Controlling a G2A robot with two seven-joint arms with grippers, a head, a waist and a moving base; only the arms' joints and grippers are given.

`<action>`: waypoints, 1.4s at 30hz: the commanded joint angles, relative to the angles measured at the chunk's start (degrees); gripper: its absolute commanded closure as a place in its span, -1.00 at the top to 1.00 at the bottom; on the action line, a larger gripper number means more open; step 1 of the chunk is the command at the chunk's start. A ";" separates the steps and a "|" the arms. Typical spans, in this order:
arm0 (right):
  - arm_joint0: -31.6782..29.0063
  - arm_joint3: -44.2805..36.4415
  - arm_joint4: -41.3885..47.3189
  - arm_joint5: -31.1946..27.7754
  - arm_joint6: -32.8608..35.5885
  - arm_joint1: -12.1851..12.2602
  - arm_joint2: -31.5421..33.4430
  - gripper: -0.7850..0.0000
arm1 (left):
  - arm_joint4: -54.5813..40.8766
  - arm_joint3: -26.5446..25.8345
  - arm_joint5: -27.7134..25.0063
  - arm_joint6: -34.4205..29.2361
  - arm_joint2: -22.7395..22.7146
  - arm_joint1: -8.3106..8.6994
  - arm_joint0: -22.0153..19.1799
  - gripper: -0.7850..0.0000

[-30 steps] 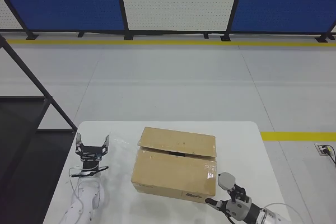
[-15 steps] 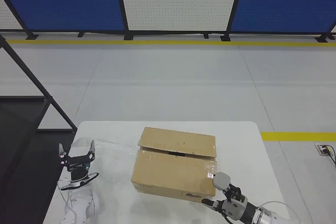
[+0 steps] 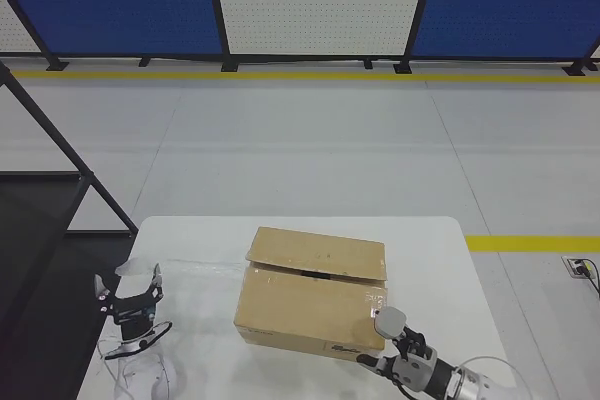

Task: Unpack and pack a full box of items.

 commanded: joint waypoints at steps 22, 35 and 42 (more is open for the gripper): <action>1.57 0.72 0.81 -0.39 -0.40 0.43 0.38 1.00 | -0.38 7.00 0.37 -4.17 -3.51 -0.75 1.02 1.00; 3.81 1.71 1.14 -0.81 -0.68 0.48 -1.01 1.00 | 0.62 3.98 0.72 -3.93 -9.29 0.05 4.41 1.00; 4.43 2.34 1.52 -0.41 -0.80 0.50 -1.53 1.00 | 5.51 -6.27 -11.07 -6.04 -13.68 1.77 9.02 1.00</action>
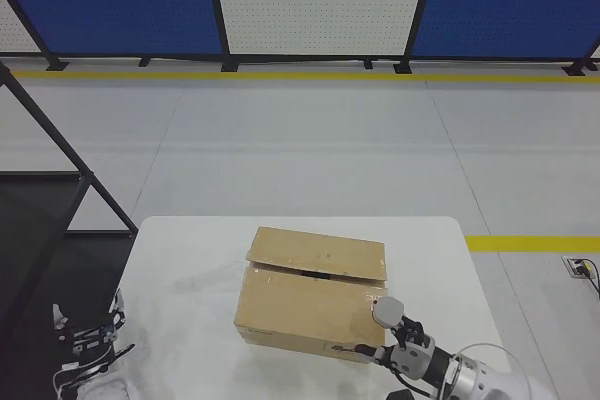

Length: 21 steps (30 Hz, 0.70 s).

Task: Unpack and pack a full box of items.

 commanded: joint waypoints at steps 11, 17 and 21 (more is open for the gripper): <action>-2.14 -1.73 0.27 0.15 -1.02 0.50 2.08 1.00 | 4.65 -18.78 -26.71 -1.66 -7.58 2.82 6.94 1.00; -5.18 -2.48 -1.19 -0.96 -2.33 1.09 4.17 1.00 | 4.24 -21.17 -37.90 0.54 -8.84 3.80 5.13 1.00; -6.22 -1.48 -2.49 -1.91 -1.35 1.28 4.23 1.00 | 0.61 -22.24 -44.27 0.66 -8.59 4.11 3.25 1.00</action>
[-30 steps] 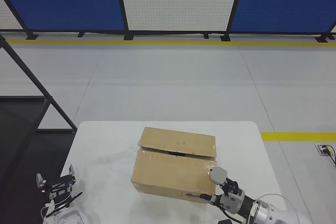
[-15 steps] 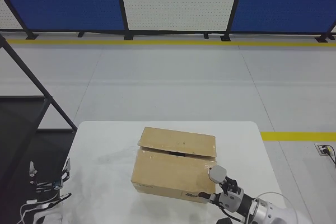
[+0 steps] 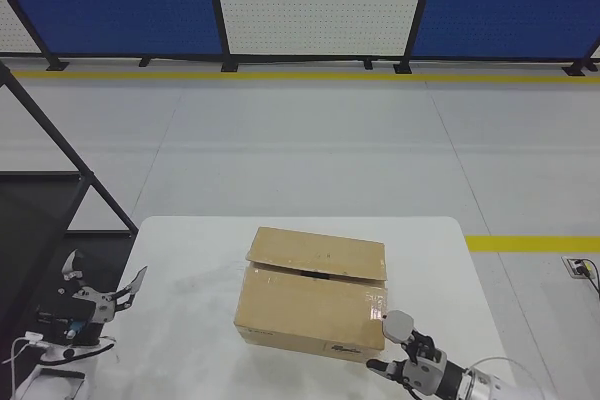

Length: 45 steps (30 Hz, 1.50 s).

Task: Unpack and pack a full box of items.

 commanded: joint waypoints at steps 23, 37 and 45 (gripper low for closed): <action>1.88 4.69 0.51 4.10 13.12 -0.85 -2.68 1.00 | -1.82 -0.60 -2.33 -0.35 0.21 0.07 -0.57 1.00; -0.61 -2.08 6.92 2.69 -2.81 0.49 6.25 1.00 | -2.57 -2.12 -5.85 1.07 0.80 0.25 0.25 1.00; 4.38 -4.46 8.67 -1.54 -0.70 0.71 6.69 1.00 | -3.51 -0.62 -23.19 5.97 0.94 1.67 -1.44 1.00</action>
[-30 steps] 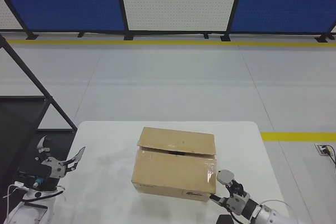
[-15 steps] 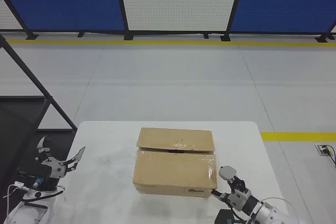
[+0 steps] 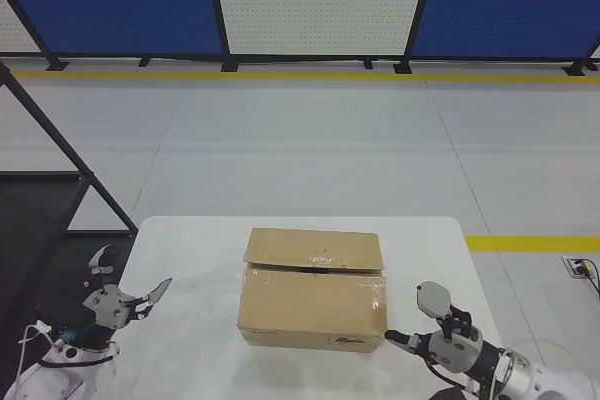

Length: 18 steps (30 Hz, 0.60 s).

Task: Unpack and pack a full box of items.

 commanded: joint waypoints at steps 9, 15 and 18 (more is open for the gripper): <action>7.36 3.52 4.14 -7.54 -0.10 0.25 -1.72 1.00 | 8.45 -2.46 -9.35 1.25 0.79 1.91 -2.38 1.00; 7.86 3.87 4.14 -7.21 2.68 0.21 -1.35 1.00 | 10.56 -3.26 -9.21 1.80 1.48 2.26 -2.20 1.00; 7.86 3.87 4.14 -7.21 2.68 0.21 -1.35 1.00 | 10.56 -3.26 -9.21 1.80 1.48 2.26 -2.20 1.00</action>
